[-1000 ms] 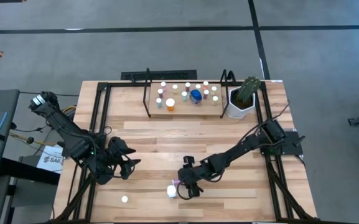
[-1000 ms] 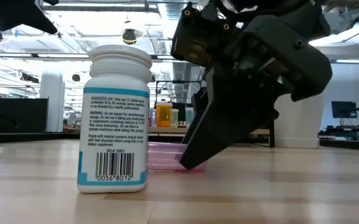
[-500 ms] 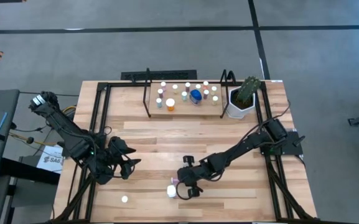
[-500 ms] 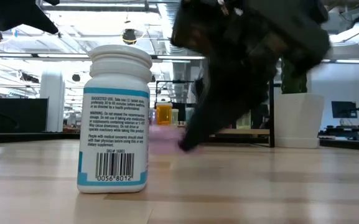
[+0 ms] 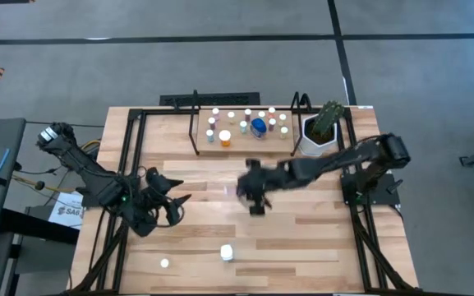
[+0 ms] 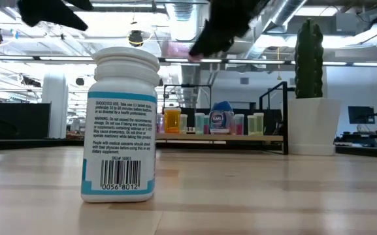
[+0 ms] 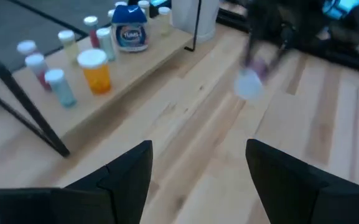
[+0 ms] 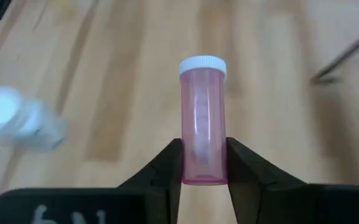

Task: Pick and place medicine bottles onto shelf by color
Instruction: Put the pink pill bottle on the shelf

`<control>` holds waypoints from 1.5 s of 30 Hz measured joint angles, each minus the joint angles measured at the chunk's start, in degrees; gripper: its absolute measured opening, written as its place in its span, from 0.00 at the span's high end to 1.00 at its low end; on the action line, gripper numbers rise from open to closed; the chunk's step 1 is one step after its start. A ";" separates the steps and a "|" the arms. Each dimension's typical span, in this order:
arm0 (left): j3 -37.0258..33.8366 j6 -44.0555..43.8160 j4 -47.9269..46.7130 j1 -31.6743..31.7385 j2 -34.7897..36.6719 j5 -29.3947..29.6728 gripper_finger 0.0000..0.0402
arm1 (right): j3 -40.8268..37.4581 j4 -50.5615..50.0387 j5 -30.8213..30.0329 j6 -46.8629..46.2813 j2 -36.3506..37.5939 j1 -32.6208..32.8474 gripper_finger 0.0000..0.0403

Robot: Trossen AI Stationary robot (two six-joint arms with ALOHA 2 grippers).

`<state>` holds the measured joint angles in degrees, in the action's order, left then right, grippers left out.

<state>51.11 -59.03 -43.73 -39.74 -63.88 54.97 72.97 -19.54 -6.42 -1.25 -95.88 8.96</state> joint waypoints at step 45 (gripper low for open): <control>-0.02 62.77 62.05 34.59 -2.89 -8.86 0.28 | -0.11 30.35 0.52 17.81 7.07 -17.18 0.70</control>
<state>51.09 3.74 18.32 -5.14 -66.76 46.12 72.86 10.81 -5.89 16.56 -88.81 -8.21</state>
